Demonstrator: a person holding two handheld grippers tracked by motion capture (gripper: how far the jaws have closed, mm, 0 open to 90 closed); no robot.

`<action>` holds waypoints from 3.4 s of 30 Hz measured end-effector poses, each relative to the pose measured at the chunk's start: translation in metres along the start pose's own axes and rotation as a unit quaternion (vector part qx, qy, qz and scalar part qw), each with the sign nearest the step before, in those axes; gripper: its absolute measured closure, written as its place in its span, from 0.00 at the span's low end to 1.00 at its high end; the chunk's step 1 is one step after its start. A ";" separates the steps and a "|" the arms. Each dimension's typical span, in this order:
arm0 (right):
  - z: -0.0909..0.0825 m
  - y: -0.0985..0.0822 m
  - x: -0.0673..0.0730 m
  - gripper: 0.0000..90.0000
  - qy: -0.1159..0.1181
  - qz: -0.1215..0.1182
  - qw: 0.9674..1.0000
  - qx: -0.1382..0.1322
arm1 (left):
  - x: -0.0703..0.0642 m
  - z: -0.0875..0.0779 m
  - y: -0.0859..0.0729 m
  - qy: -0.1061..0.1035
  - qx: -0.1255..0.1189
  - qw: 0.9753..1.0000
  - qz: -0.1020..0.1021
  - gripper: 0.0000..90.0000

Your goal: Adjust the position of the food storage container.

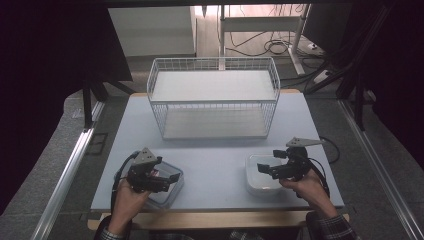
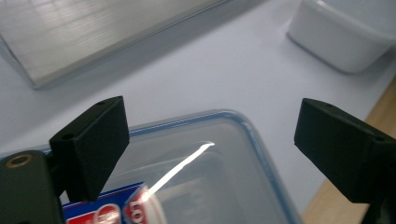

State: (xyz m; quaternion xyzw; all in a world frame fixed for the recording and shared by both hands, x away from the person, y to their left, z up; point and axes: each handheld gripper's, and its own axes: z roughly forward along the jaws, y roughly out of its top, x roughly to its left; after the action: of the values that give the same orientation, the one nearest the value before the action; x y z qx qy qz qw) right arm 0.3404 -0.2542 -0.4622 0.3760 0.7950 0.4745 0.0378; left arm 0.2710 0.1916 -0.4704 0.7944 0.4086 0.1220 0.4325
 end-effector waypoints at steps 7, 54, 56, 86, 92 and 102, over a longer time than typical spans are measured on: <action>0.005 -0.001 0.002 0.13 -0.049 -0.039 0.997 0.038 | -0.001 -0.001 -0.001 -0.002 0.003 1.000 0.003 0.09; 0.054 0.005 0.054 1.00 -0.046 -0.180 0.974 0.127 | -0.009 0.004 -0.001 0.014 0.007 1.000 0.026 0.14; 0.050 0.004 0.050 1.00 -0.050 -0.176 0.975 0.128 | -0.009 0.003 -0.001 0.014 0.006 1.000 0.027 0.14; -0.026 -0.024 0.015 0.99 -0.115 -0.102 0.979 0.133 | -0.010 0.006 -0.001 0.026 0.022 0.999 0.033 0.16; -0.031 -0.023 -0.006 0.99 -0.135 -0.084 0.980 0.120 | -0.007 0.005 -0.001 0.026 0.023 0.999 0.030 0.19; -0.028 -0.016 -0.028 0.99 -0.150 -0.068 0.981 0.105 | -0.006 0.008 0.000 0.024 0.033 0.998 0.043 0.20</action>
State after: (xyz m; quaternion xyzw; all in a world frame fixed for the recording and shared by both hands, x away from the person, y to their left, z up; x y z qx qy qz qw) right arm 0.3401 -0.2963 -0.4676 0.3898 0.8494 0.3231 0.1491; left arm 0.2716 0.1827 -0.4738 0.8219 0.3882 0.1455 0.3907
